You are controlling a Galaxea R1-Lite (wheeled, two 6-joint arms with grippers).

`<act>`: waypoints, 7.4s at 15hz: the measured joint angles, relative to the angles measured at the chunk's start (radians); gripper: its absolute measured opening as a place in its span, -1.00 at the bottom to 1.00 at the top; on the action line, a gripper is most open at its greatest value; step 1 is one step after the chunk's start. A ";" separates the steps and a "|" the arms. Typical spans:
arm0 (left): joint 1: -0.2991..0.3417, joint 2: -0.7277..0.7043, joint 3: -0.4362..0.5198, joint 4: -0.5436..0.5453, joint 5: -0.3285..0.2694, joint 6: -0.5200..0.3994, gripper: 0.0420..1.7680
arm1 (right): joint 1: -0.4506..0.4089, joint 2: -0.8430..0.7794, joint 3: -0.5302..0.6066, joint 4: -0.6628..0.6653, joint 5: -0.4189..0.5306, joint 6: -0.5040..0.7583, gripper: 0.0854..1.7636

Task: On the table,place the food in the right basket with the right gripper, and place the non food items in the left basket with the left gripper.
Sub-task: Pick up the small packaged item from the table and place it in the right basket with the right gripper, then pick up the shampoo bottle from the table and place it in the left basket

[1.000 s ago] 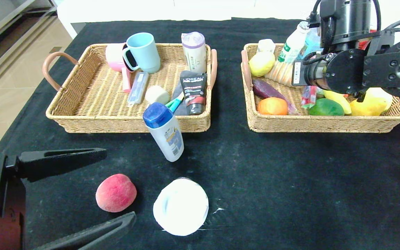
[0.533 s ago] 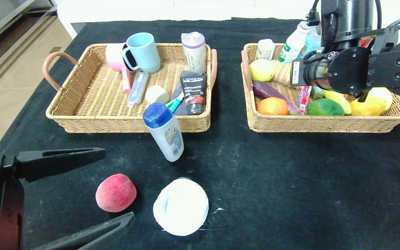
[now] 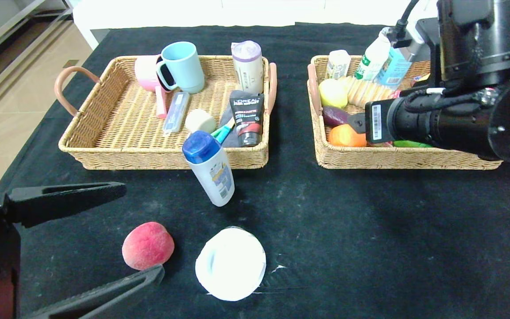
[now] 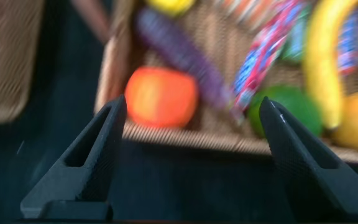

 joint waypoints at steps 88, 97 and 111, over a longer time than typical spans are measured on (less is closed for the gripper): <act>0.072 0.611 0.023 -0.673 0.424 -0.109 -0.35 | 0.009 -0.305 0.942 -0.771 0.762 -0.181 0.92; 0.019 0.479 0.025 -0.673 0.424 -0.107 -0.35 | 0.010 -0.304 0.941 -0.771 0.762 -0.181 0.92; 0.279 0.473 -0.061 -0.855 0.408 -0.103 -0.35 | 0.022 -0.291 0.949 -0.772 0.762 -0.181 0.92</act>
